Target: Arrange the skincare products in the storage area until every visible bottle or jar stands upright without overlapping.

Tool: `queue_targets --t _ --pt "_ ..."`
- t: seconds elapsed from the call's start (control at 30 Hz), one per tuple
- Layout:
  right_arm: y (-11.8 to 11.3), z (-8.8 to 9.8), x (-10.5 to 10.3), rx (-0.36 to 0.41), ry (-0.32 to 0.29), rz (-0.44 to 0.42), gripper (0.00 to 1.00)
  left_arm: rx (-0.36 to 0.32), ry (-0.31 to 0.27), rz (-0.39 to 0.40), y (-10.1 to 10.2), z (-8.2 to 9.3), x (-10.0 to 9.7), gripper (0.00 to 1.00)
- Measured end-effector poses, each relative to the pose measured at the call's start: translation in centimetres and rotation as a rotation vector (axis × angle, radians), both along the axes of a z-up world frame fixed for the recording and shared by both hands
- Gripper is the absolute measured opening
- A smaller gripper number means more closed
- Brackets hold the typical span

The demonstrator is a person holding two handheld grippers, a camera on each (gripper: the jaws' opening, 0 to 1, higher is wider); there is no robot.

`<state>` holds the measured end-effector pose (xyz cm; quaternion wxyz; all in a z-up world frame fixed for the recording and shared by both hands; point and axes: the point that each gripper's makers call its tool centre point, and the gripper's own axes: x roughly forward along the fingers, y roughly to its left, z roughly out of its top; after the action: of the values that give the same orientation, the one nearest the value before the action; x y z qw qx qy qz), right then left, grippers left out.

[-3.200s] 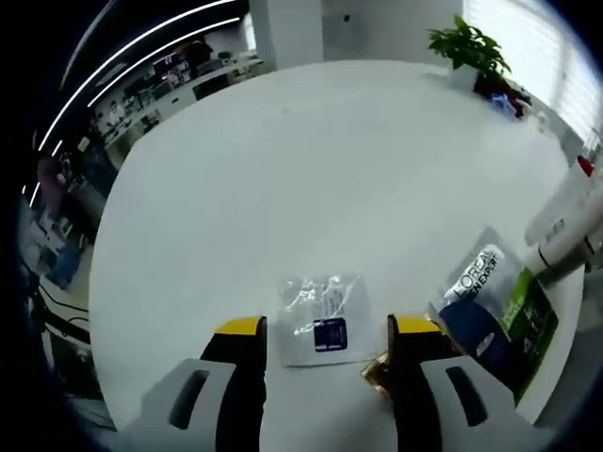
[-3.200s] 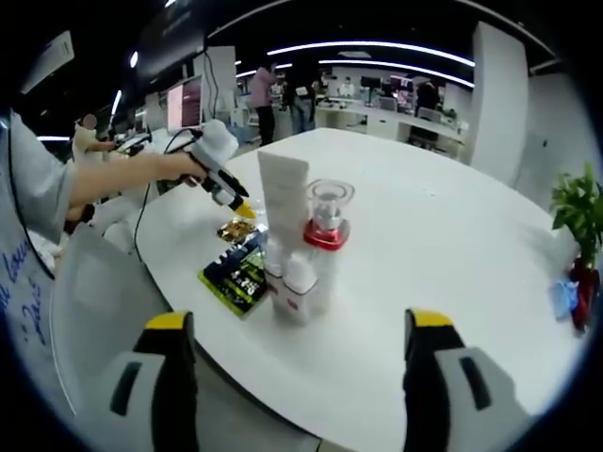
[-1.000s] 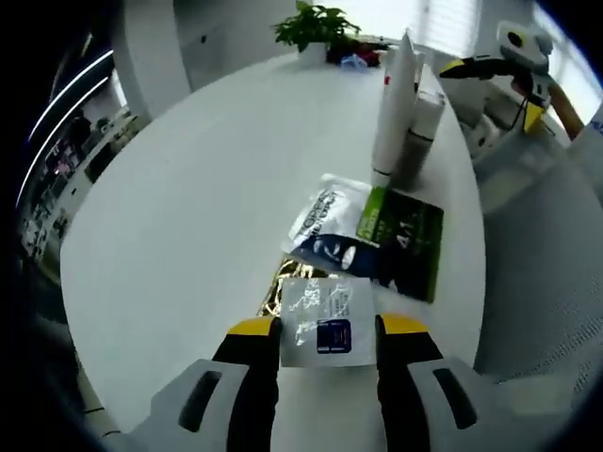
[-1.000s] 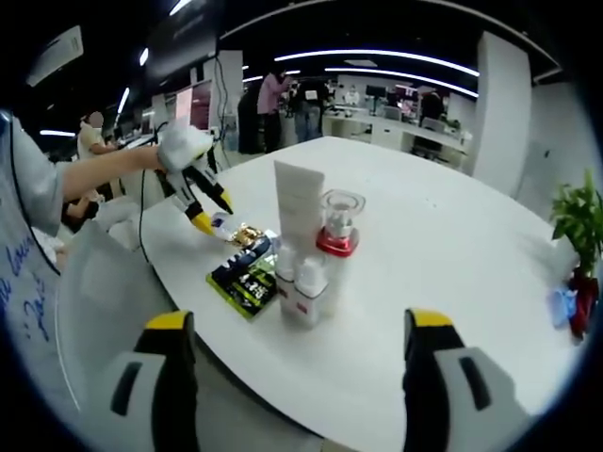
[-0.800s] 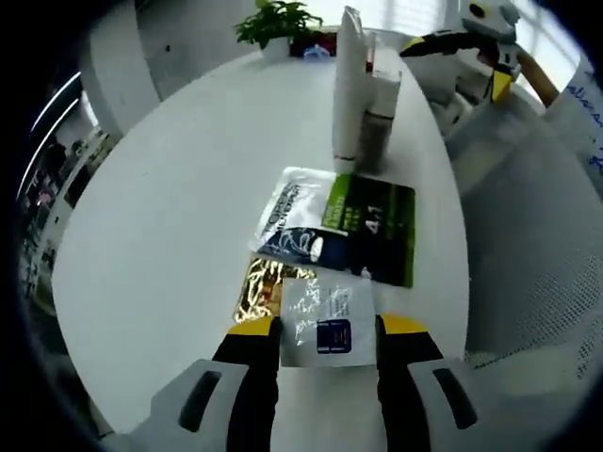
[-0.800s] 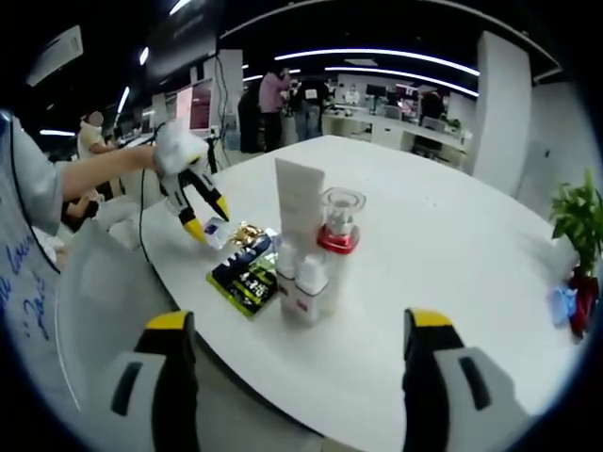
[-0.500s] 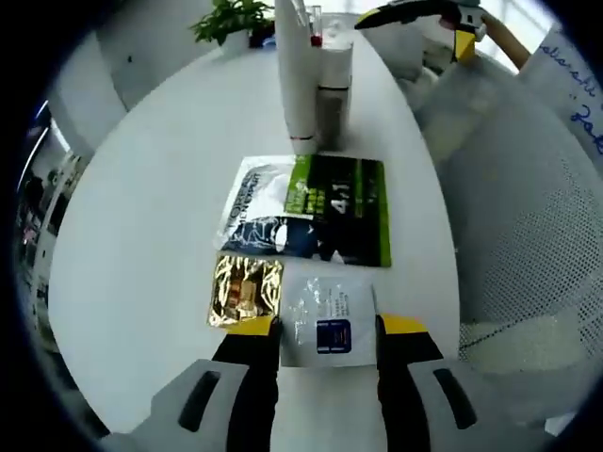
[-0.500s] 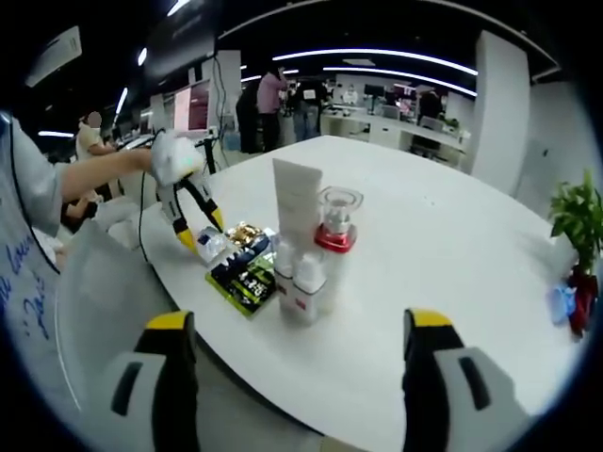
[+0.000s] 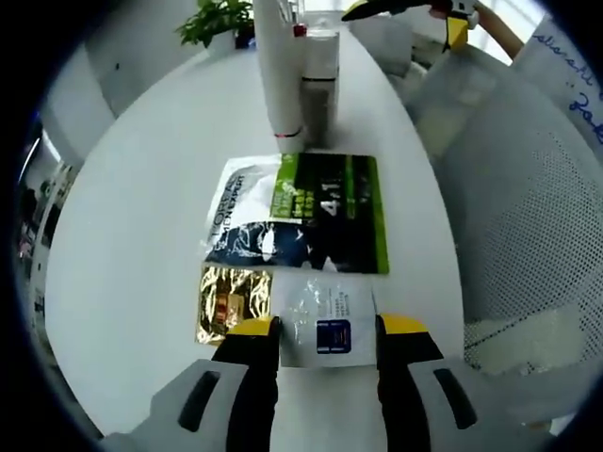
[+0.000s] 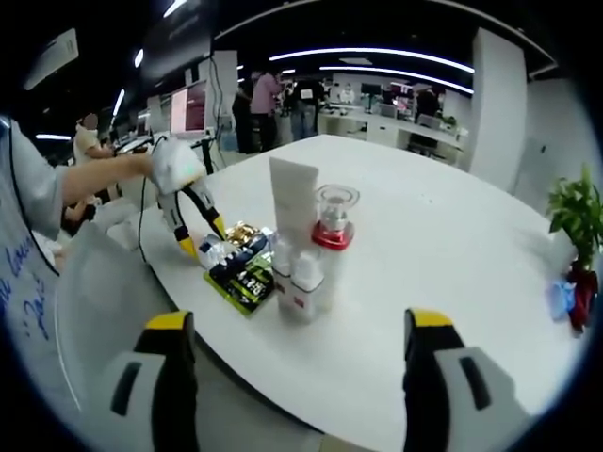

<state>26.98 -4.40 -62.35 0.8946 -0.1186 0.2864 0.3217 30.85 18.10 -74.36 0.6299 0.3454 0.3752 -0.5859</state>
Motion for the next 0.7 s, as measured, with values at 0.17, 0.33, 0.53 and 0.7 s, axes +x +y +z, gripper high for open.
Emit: queue_targets --t 0.17,0.33,0.53,0.7 --pt "-0.01 -0.05 0.0 -0.003 0.003 0.001 0.93 0.015 0.003 -0.017 -0.01 -0.5 0.03 0.38" --pt "-0.06 -0.12 -0.05 -0.005 0.006 0.001 0.93 0.022 -0.003 -0.022 0.05 -0.75 0.11 0.38" --pt "0.05 -0.27 -0.1 -0.005 0.011 0.003 0.93 0.02 -0.033 -0.04 -0.12 -0.6 -0.07 0.38" --pt "0.28 -0.21 -0.01 -0.004 0.008 0.01 0.93 0.011 -0.057 -0.018 0.0 -0.46 0.16 0.4"
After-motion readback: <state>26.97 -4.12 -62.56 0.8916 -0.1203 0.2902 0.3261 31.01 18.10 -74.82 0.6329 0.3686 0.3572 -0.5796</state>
